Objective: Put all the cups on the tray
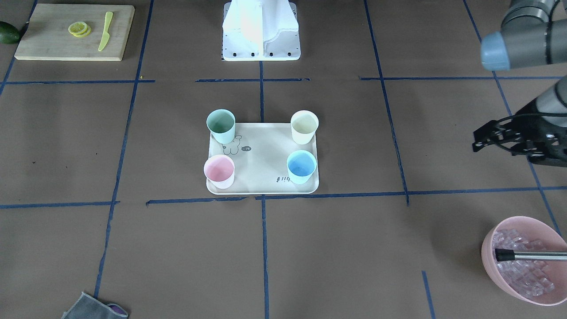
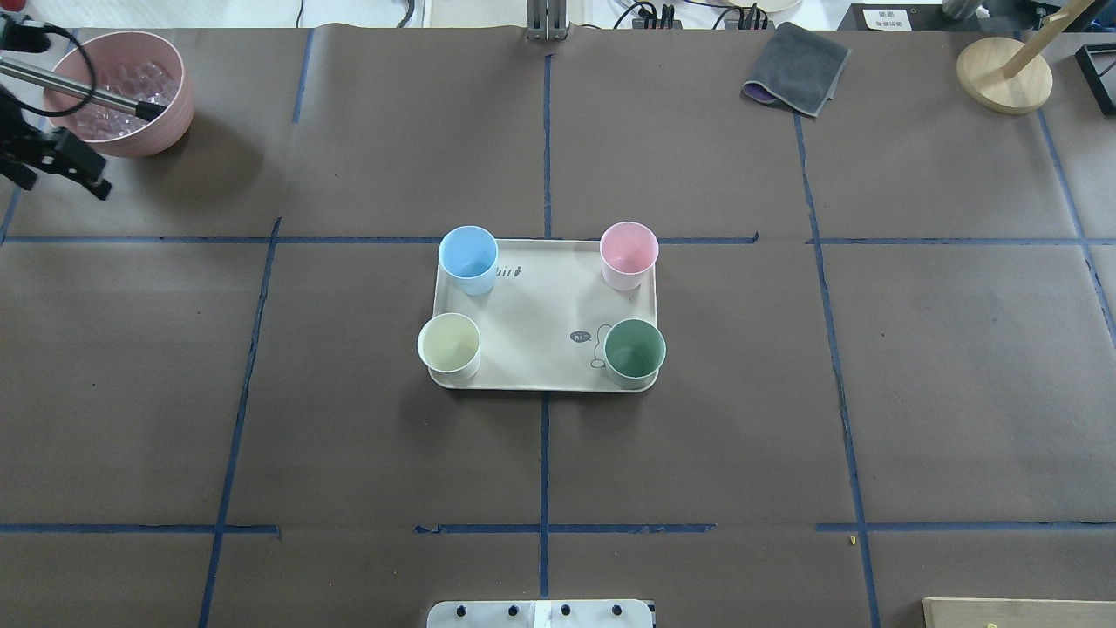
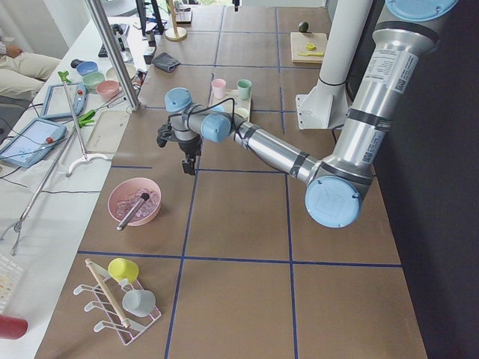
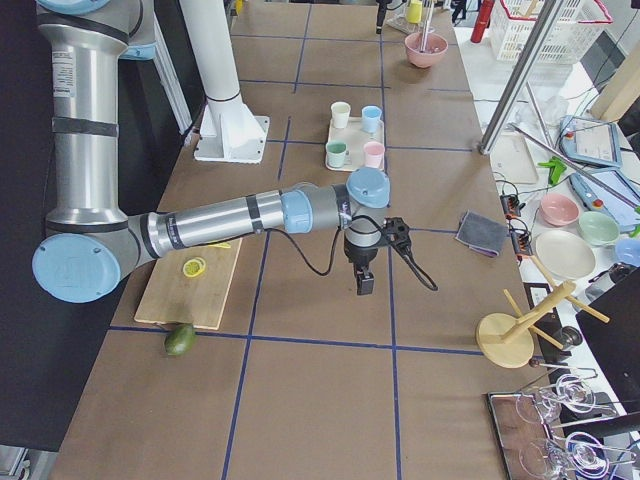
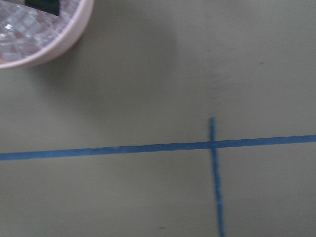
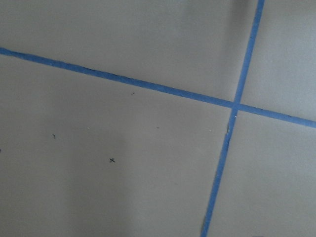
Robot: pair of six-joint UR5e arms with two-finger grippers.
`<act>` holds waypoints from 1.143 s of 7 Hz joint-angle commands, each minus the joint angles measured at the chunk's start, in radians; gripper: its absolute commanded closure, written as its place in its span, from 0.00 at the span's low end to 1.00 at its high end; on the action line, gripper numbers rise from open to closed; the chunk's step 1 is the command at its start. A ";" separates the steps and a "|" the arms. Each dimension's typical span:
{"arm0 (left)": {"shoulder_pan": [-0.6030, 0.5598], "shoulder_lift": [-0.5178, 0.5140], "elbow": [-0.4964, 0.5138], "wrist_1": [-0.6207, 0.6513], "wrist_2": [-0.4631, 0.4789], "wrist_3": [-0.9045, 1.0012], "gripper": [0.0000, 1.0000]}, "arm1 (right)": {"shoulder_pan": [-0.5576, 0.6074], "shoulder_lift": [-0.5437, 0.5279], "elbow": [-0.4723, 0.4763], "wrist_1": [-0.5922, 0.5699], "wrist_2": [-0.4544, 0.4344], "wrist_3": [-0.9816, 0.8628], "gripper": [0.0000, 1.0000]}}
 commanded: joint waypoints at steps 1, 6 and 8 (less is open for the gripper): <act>-0.166 0.102 0.010 0.084 -0.010 0.321 0.00 | 0.073 -0.100 0.007 0.005 0.027 -0.108 0.00; -0.231 0.239 0.000 0.115 -0.004 0.308 0.00 | 0.070 -0.093 0.000 0.011 0.044 -0.041 0.00; -0.230 0.245 0.006 0.120 0.000 0.308 0.00 | 0.070 -0.093 -0.009 0.011 0.047 -0.042 0.00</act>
